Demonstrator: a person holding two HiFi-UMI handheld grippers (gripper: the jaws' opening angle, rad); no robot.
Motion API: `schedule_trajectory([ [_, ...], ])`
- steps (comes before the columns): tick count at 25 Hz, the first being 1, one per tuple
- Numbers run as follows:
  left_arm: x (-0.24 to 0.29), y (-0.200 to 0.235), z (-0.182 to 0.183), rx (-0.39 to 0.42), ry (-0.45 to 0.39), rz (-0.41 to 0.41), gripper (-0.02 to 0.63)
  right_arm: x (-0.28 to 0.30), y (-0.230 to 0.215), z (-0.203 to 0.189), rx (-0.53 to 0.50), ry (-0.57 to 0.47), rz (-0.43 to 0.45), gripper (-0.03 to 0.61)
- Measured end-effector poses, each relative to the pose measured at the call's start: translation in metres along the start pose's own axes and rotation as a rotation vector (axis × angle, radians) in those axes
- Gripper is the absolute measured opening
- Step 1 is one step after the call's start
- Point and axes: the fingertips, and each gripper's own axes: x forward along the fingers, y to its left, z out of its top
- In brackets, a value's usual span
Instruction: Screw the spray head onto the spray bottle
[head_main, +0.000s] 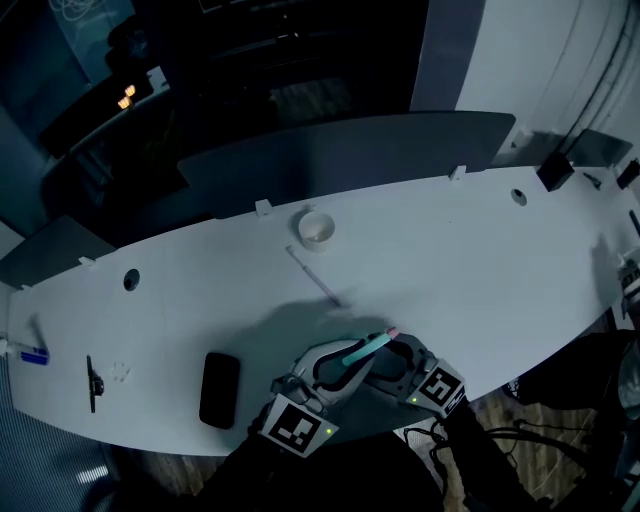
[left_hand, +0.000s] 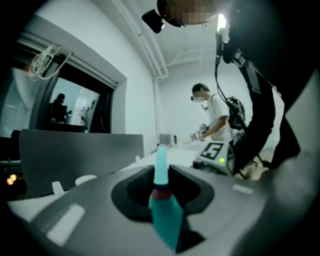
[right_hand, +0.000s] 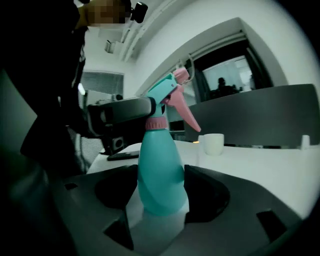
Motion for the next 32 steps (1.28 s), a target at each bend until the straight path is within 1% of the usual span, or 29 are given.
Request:
schedule_trajectory([
  [2,-0.001,-0.006,-0.004,-0.005,0.07,-0.116,0.089,0.0,0.002,-0.003,-0.048,0.055,0.175,0.301],
  [3,-0.001,-0.008,-0.006,0.0,0.1,-0.151,0.091,0.0,0.003,-0.005,-0.065,0.089,0.233,0.302],
  [4,0.0,-0.008,-0.007,0.007,0.119,-0.166,0.091,0.0,0.003,-0.005,-0.075,0.118,0.259,0.302],
  [5,0.0,-0.008,-0.007,0.008,0.127,-0.162,0.091,0.0,0.002,-0.004,-0.075,0.134,0.247,0.302],
  [6,0.0,-0.007,-0.007,0.004,0.129,-0.141,0.09,-0.002,0.001,-0.003,-0.066,0.134,0.195,0.302],
  [7,0.0,-0.005,-0.008,-0.002,0.128,-0.105,0.091,-0.006,0.0,-0.001,-0.049,0.117,0.108,0.304],
  [9,0.0,-0.002,-0.007,-0.013,0.118,-0.011,0.091,-0.014,-0.002,0.0,0.01,0.049,-0.117,0.304],
  [10,0.0,0.0,-0.007,-0.018,0.112,0.037,0.091,-0.015,0.0,0.001,0.047,0.016,-0.219,0.303],
  [11,0.001,0.001,-0.007,-0.023,0.105,0.084,0.091,-0.011,0.002,0.002,0.078,-0.001,-0.302,0.304],
  [12,0.001,0.003,-0.006,-0.026,0.095,0.129,0.091,-0.006,0.003,0.003,0.098,-0.001,-0.368,0.304],
  [13,0.002,0.005,-0.005,-0.032,0.082,0.166,0.091,0.0,0.001,0.004,0.107,0.006,-0.413,0.302],
  [14,0.002,0.008,-0.005,-0.041,0.071,0.186,0.089,0.005,0.0,0.005,0.111,0.007,-0.424,0.304],
  [15,0.002,0.009,-0.004,-0.054,0.065,0.179,0.089,0.008,-0.001,0.006,0.109,0.0,-0.395,0.302],
  [16,0.002,0.009,-0.004,-0.066,0.07,0.141,0.089,0.007,-0.001,0.006,0.098,-0.008,-0.336,0.302],
  [18,0.002,0.001,-0.005,-0.075,0.1,0.002,0.089,0.004,0.003,0.002,0.055,-0.014,-0.168,0.302],
  [20,-0.001,-0.007,-0.007,-0.068,0.141,-0.156,0.089,0.001,0.008,0.001,0.011,0.001,0.035,0.302],
  [21,-0.002,-0.01,-0.008,-0.063,0.162,-0.219,0.089,0.001,0.01,0.0,-0.009,0.024,0.135,0.302],
  [22,-0.004,-0.012,-0.008,-0.056,0.181,-0.26,0.091,0.002,0.011,-0.002,-0.023,0.055,0.218,0.302],
  [23,-0.004,-0.012,-0.009,-0.047,0.194,-0.275,0.091,0.003,0.011,-0.003,-0.031,0.089,0.269,0.304],
  [24,-0.003,-0.011,-0.009,-0.036,0.196,-0.263,0.091,0.004,0.009,-0.003,-0.034,0.115,0.278,0.304],
  [25,-0.002,-0.009,-0.009,-0.028,0.188,-0.232,0.091,0.003,0.007,-0.002,-0.029,0.125,0.243,0.304],
  [26,-0.001,-0.007,-0.009,-0.025,0.174,-0.186,0.091,-0.001,0.005,0.0,-0.016,0.115,0.169,0.304],
  [29,-0.001,-0.001,-0.007,-0.056,0.126,-0.029,0.091,-0.016,0.001,0.009,0.062,0.004,-0.143,0.304],
  [30,-0.001,0.001,-0.007,-0.063,0.116,0.025,0.091,-0.015,0.002,0.01,0.083,-0.008,-0.227,0.304],
  [32,0.001,0.007,-0.007,-0.066,0.103,0.128,0.091,-0.003,0.003,0.009,0.084,0.013,-0.35,0.304],
])
